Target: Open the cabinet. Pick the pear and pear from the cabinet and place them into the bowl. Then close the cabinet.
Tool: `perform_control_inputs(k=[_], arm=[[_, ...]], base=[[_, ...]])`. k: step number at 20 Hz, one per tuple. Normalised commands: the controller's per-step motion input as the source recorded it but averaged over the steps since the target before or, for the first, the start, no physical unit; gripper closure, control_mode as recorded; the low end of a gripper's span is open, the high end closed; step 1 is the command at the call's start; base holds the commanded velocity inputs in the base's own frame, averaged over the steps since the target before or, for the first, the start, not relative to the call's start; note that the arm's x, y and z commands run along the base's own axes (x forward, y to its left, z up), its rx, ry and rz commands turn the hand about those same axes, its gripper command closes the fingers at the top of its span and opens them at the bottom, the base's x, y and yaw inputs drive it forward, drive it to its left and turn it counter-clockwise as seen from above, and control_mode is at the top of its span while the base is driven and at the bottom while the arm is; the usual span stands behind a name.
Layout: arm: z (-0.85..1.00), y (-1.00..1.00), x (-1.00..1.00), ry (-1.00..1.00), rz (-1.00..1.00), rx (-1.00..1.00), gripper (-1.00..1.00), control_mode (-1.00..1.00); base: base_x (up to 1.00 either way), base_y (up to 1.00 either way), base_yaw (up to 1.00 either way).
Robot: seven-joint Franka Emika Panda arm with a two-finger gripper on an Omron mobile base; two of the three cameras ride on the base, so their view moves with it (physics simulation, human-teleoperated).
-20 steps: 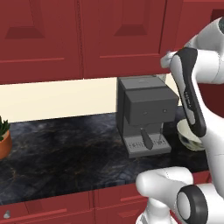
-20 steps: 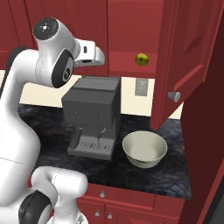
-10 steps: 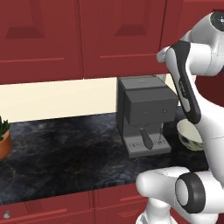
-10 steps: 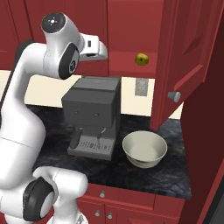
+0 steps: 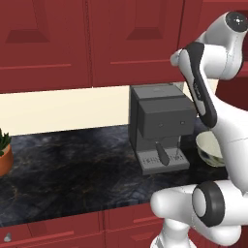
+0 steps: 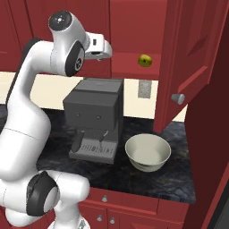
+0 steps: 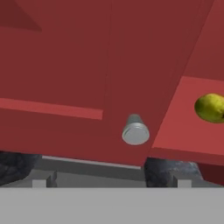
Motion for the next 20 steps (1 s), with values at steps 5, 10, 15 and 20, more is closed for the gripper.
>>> perform_control_inputs(k=[5,10,15,20], arm=[[0.0,-0.08,0.22,-0.08,0.0,-0.01,-1.0,-1.0],[-0.04,-0.12,0.21,-0.06,0.0,-0.01,-1.0,-1.0],[-0.16,-0.03,0.17,0.0,0.0,0.0,-1.0,-1.0],[-0.09,-0.02,0.2,0.0,0.0,0.0,-1.0,-1.0]], base=[[0.0,0.0,0.0],[0.0,0.0,0.0],[0.0,0.0,0.0],[0.0,0.0,0.0]])
